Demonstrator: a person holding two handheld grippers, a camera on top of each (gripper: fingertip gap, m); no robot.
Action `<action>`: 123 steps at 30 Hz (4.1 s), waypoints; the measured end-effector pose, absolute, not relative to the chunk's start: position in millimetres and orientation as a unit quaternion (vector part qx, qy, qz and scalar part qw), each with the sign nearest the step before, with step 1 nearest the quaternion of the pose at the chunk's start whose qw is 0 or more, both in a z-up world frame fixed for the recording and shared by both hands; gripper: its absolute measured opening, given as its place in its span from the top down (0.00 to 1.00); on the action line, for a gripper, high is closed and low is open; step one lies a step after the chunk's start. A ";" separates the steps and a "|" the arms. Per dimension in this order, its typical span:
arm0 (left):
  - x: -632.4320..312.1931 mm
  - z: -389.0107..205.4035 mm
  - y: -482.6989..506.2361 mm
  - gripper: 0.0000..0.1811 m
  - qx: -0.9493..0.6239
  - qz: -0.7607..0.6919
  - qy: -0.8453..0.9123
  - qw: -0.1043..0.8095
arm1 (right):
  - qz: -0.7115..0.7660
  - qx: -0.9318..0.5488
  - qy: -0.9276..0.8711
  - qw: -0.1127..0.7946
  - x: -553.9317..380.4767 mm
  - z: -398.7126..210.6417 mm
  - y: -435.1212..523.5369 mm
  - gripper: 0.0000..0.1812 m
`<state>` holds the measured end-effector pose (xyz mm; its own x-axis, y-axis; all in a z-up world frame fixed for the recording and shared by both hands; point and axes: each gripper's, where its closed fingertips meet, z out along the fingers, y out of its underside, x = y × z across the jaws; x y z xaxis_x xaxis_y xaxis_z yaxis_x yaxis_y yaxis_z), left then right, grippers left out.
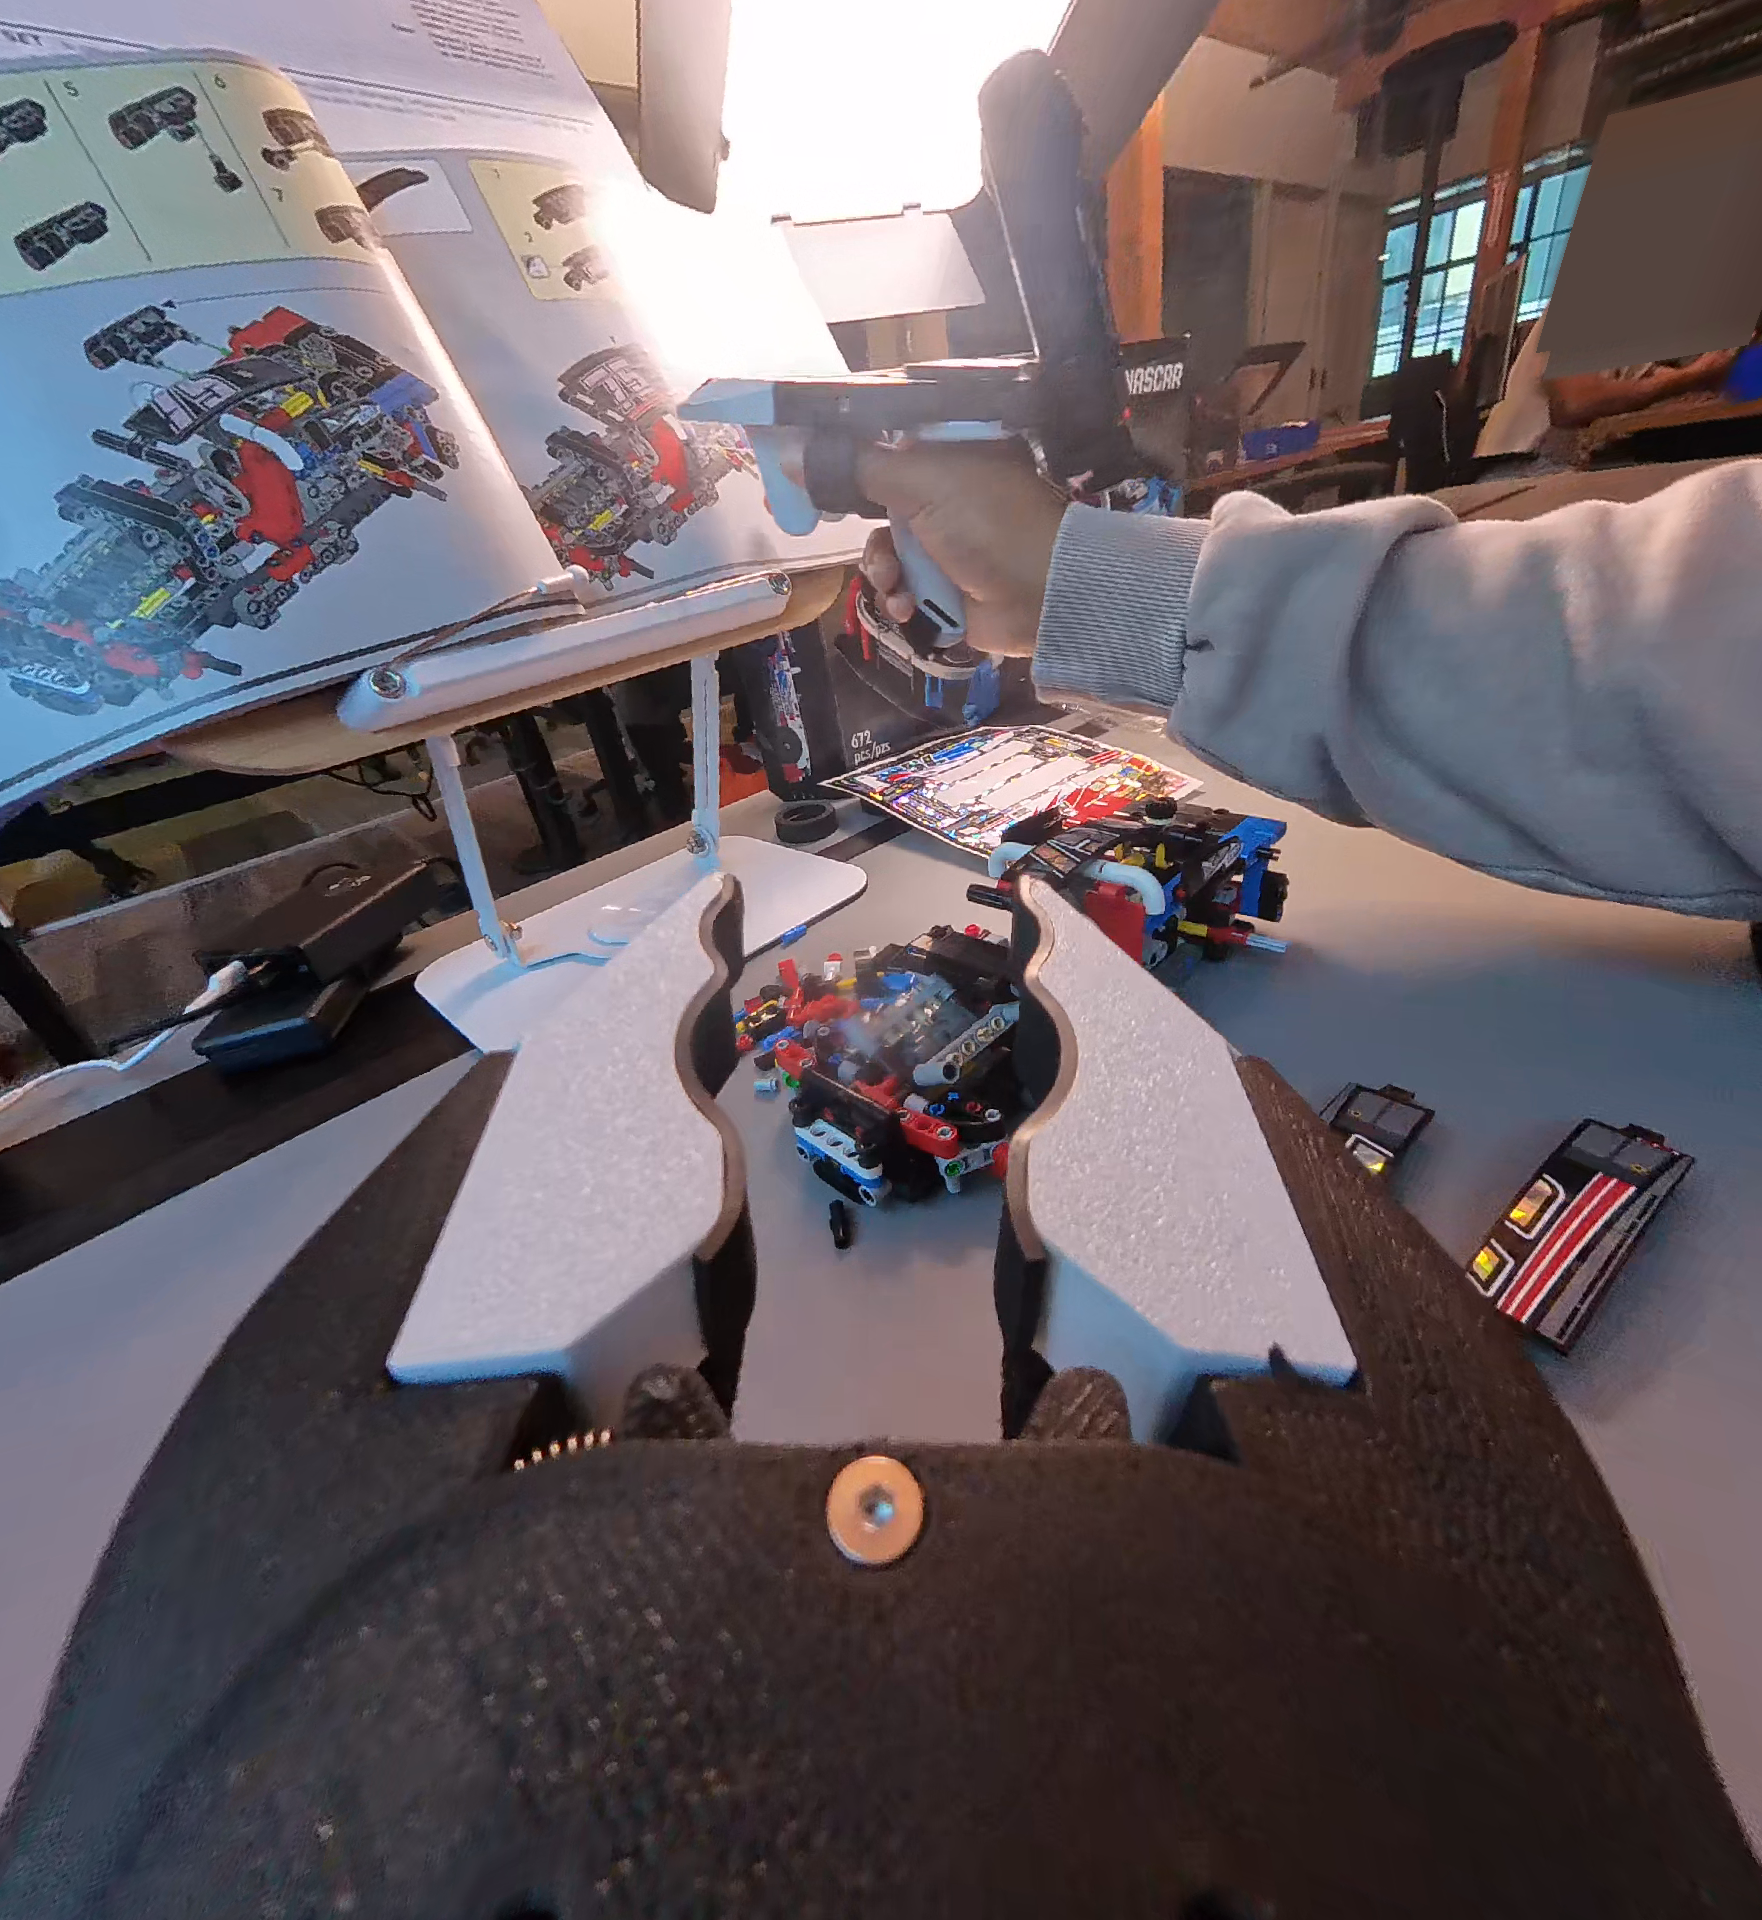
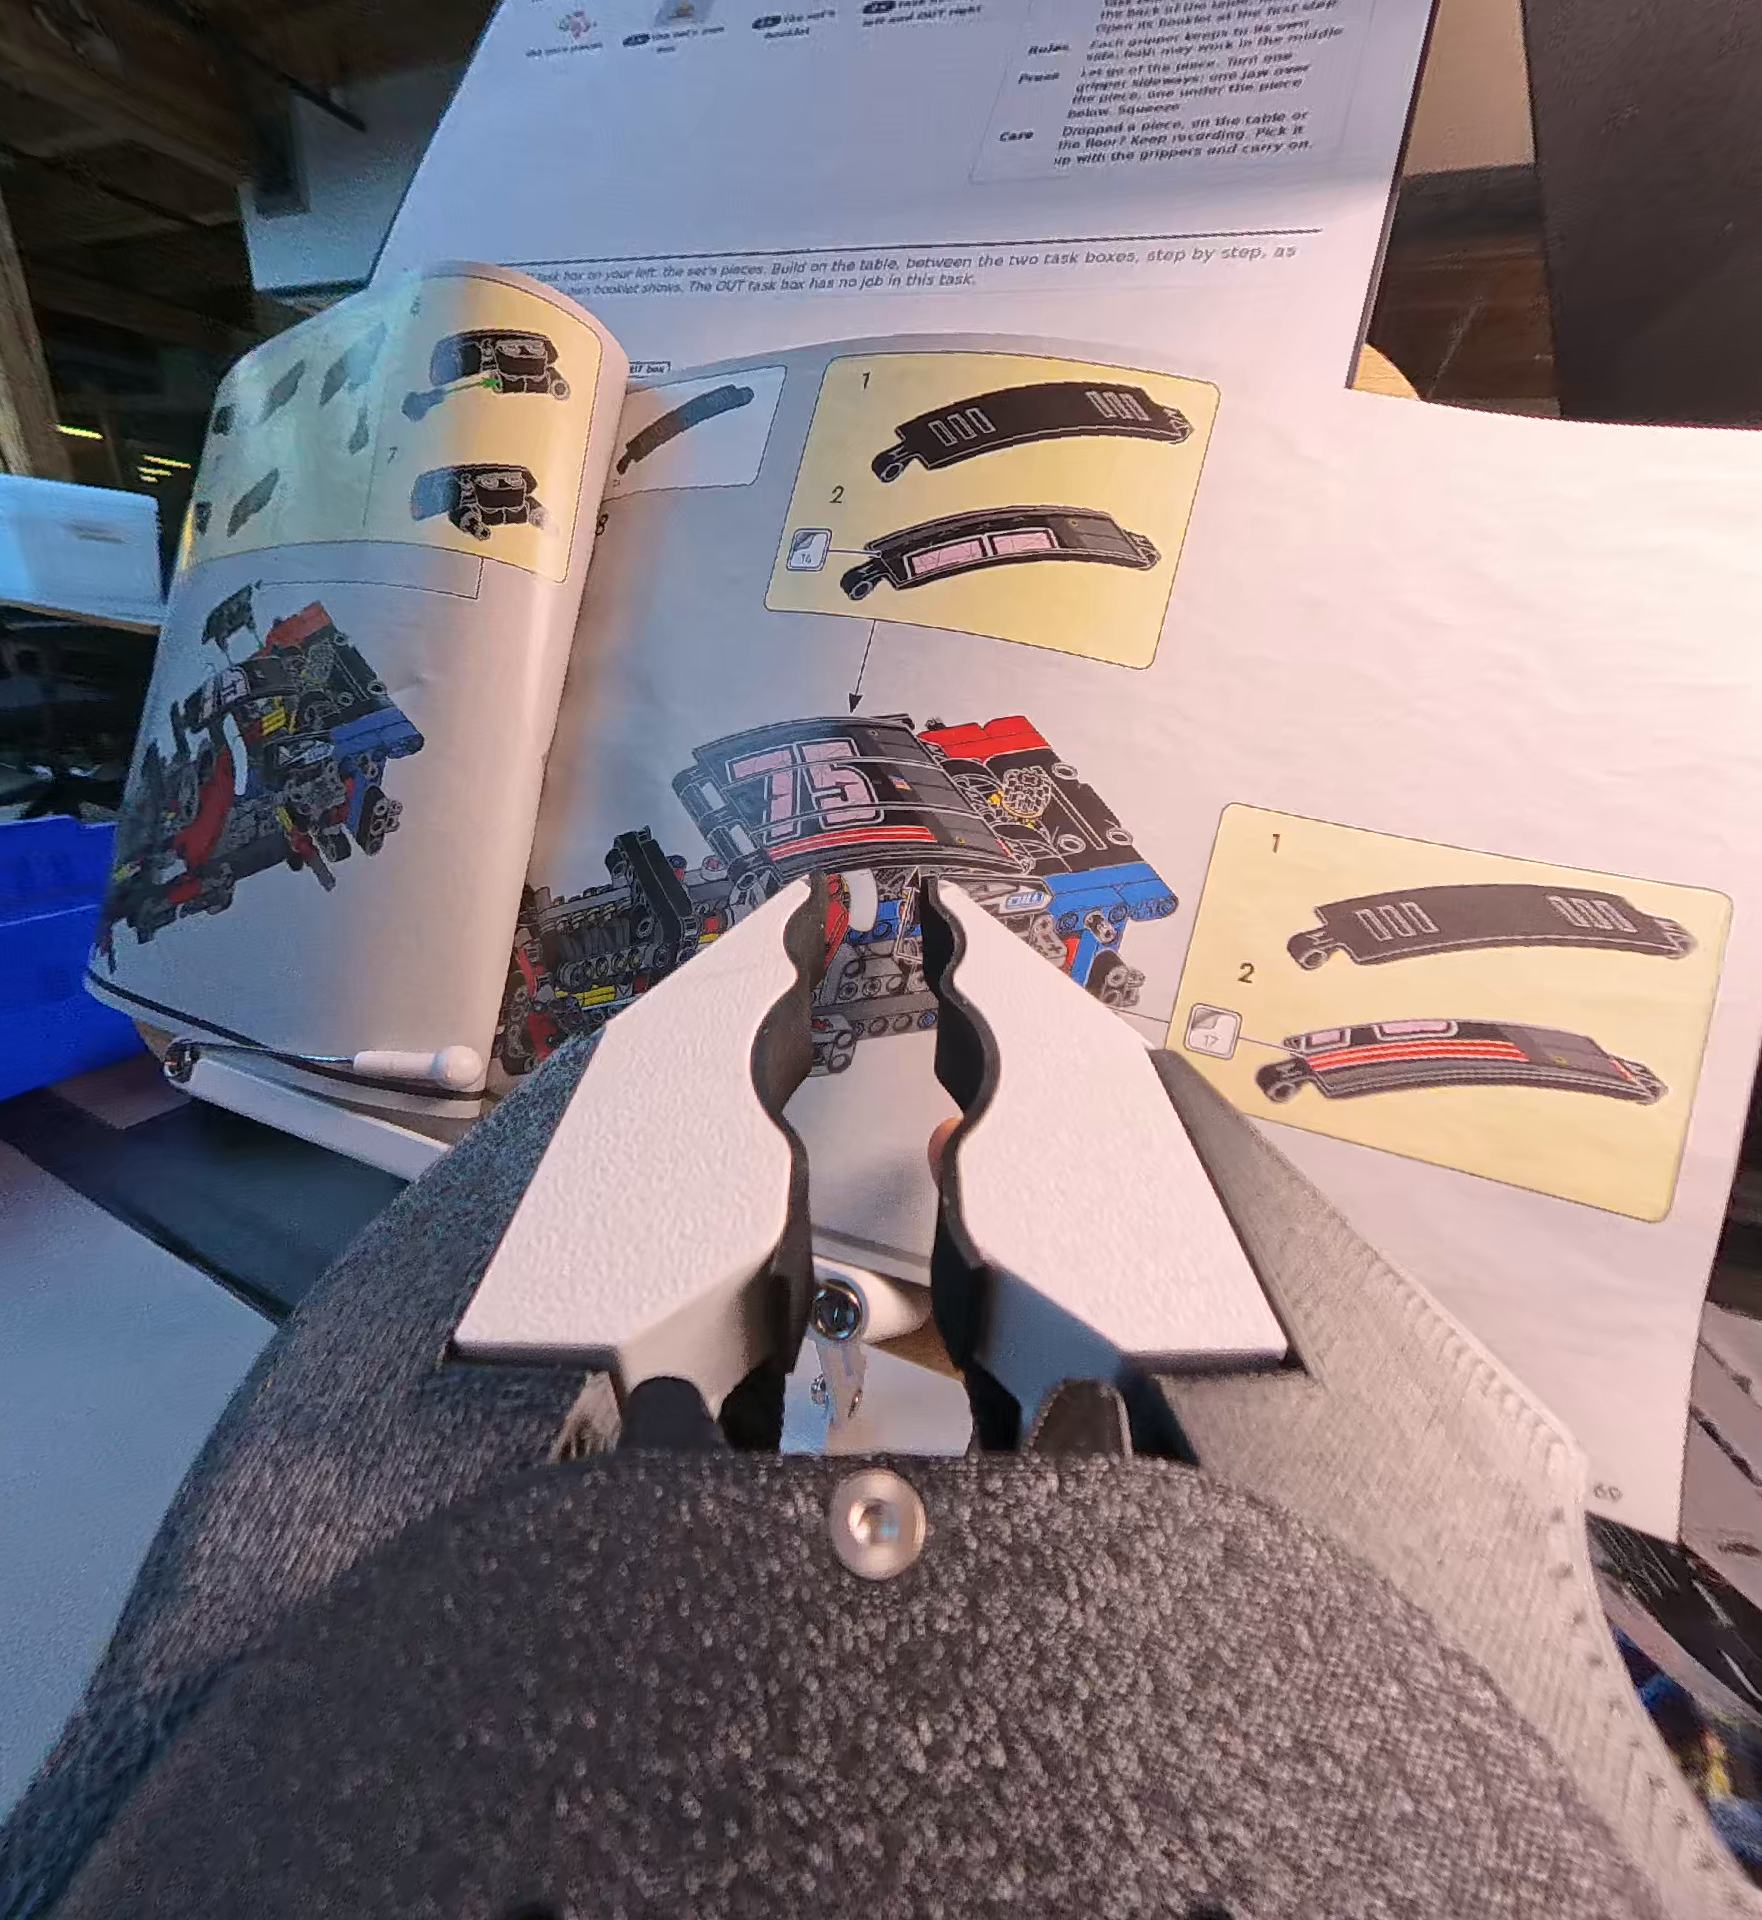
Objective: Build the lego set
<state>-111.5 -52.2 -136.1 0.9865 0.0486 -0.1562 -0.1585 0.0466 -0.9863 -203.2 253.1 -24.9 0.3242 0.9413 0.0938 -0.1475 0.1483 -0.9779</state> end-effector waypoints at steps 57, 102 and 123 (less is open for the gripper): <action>-29.1 -207.7 -46.9 0.73 -0.786 -0.120 0.203 0.571 | 0.315 -0.451 -0.816 0.180 -17.1 -233.0 152.7 0.36; -67.0 -184.1 -26.0 0.99 -0.802 -0.006 0.241 0.547 | 0.362 -0.376 -0.837 0.165 31.2 -241.4 18.2 0.43; -29.7 -122.9 -16.9 1.00 -0.644 0.022 0.338 0.686 | 0.604 -0.355 -0.694 0.167 3.0 -157.5 24.9 0.77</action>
<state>-29.7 -16.9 -122.9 0.7705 -0.4052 -0.4921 -0.4651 0.1708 -0.8687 3.0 24.9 -157.5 -0.6919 0.6945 -0.1973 0.2911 0.0182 -0.9565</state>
